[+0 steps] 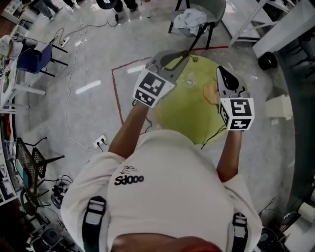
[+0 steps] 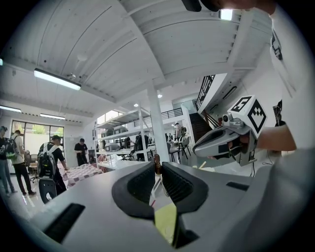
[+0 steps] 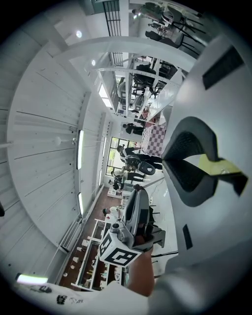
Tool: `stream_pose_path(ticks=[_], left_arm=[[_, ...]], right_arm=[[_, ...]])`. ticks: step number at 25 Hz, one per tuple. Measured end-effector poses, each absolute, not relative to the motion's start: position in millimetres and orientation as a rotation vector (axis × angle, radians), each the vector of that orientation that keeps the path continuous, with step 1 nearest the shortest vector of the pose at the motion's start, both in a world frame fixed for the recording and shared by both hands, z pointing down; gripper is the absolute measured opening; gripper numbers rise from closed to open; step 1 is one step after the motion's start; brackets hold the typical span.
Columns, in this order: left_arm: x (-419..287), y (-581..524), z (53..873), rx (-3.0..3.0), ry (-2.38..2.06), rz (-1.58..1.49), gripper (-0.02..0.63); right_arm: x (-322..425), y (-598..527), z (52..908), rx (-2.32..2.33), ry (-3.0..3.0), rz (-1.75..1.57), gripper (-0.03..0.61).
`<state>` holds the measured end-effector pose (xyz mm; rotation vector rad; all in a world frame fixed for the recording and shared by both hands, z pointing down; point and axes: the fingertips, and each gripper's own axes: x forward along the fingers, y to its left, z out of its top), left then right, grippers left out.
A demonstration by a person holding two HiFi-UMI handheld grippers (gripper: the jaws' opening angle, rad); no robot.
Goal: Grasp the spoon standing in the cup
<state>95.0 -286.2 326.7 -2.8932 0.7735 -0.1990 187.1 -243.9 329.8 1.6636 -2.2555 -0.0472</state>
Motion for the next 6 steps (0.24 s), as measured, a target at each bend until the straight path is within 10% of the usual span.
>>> stream_pose_path(ticks=[6], left_arm=[[93.0, -283.1, 330.1, -2.901, 0.761, -0.207, 0.063]], right_arm=[[180.8, -243.7, 331.9, 1.650, -2.262, -0.041, 0.021]])
